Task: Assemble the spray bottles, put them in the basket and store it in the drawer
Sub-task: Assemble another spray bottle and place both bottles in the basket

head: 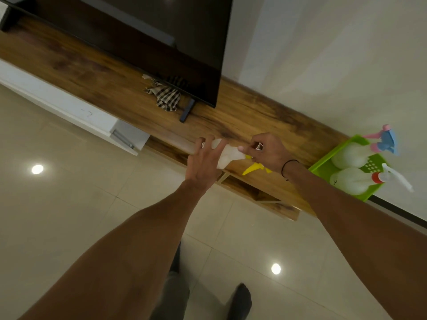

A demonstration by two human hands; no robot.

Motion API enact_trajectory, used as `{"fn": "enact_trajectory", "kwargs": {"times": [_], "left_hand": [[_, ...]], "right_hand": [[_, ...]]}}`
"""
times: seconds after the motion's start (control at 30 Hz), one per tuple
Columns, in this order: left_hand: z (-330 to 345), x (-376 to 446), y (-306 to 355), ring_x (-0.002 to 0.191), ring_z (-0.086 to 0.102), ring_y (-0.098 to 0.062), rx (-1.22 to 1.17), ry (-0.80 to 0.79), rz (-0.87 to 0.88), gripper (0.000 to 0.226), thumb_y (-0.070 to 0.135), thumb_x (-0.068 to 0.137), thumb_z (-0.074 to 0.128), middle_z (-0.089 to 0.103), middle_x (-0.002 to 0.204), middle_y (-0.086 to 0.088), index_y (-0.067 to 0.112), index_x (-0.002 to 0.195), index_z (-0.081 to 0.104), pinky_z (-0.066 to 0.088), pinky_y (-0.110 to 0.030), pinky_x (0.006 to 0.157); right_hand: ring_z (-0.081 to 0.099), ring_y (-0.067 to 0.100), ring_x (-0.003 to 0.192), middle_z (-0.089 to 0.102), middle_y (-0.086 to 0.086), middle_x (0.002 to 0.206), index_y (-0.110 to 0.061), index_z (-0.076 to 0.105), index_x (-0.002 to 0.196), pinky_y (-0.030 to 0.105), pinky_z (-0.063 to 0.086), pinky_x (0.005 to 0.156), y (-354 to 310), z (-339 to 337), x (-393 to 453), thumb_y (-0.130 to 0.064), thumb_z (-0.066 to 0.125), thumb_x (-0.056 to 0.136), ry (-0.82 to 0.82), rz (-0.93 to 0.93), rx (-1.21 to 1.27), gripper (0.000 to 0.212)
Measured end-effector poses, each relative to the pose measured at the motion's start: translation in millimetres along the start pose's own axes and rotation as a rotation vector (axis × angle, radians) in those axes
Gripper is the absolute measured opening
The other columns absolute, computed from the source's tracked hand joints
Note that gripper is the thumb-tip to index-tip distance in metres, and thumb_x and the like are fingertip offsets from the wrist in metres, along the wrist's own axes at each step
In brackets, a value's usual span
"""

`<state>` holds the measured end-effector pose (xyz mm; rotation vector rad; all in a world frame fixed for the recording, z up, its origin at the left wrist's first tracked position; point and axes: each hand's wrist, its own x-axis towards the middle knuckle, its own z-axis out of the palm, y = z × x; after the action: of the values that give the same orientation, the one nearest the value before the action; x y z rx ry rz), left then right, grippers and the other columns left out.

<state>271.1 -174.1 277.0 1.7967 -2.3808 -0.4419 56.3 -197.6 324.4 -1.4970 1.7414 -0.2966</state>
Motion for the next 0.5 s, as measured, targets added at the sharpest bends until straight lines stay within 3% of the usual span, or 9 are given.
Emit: {"fn": "enact_trajectory", "kwargs": {"times": [0.07,0.2,0.27,0.37,0.43,0.5], "left_hand": [[5,1,6,0.126,0.049,-0.033,0.004,0.05,-0.009,0.093,0.04,0.063,0.095,0.047,0.137,-0.008,0.031,0.141,0.044,0.064,-0.043,0.073],[15,6,21,0.123,0.051,-0.033,-0.038,0.119,-0.055,0.097,0.04,0.059,0.096,0.048,0.134,-0.011,0.026,0.139,0.043,0.065,-0.043,0.074],[17,8,24,0.126,0.048,-0.031,-0.165,0.093,-0.053,0.107,0.046,0.059,0.096,0.046,0.138,-0.011,0.028,0.147,0.036,0.063,-0.043,0.082],[13,11,19,0.126,0.047,-0.024,-0.508,0.133,-0.051,0.105,0.061,0.071,0.084,0.041,0.144,-0.009,0.025,0.154,0.031,0.056,-0.033,0.09],[10,17,15,0.127,0.052,-0.027,-0.863,0.086,-0.298,0.093,0.074,0.084,0.063,0.04,0.147,-0.009,0.024,0.155,0.03,0.059,-0.038,0.092],[1,24,14,0.113,0.066,-0.032,-1.211,-0.244,-0.708,0.091,0.09,0.086,0.035,0.057,0.138,-0.016,0.025,0.148,0.043,0.065,-0.046,0.079]], "right_hand": [[0.07,0.017,0.053,0.075,0.004,0.069,-0.015,0.07,0.074,0.022,0.046,0.041,4,-1,4,-0.058,0.076,0.084,-0.047,0.122,0.135,0.044],[0.08,0.031,0.072,0.075,0.024,0.089,-0.001,0.068,0.088,0.039,0.063,0.057,12,-3,7,-0.032,0.088,0.079,-0.106,0.244,0.471,0.038],[0.079,0.032,0.07,0.076,0.023,0.081,0.004,0.065,0.091,0.04,0.064,0.057,17,-8,5,-0.026,0.091,0.076,-0.069,0.194,0.445,0.042],[0.078,0.025,0.062,0.076,0.011,0.068,0.003,0.063,0.092,0.028,0.059,0.049,27,-16,2,-0.026,0.091,0.076,-0.012,0.102,0.36,0.043],[0.077,0.023,0.06,0.075,0.01,0.071,0.003,0.062,0.092,0.026,0.058,0.05,32,-18,1,-0.025,0.091,0.076,0.0,0.052,0.352,0.044],[0.078,0.023,0.061,0.076,0.009,0.074,0.002,0.062,0.091,0.03,0.061,0.054,35,-20,-1,-0.025,0.091,0.076,-0.001,0.015,0.333,0.043]]}}
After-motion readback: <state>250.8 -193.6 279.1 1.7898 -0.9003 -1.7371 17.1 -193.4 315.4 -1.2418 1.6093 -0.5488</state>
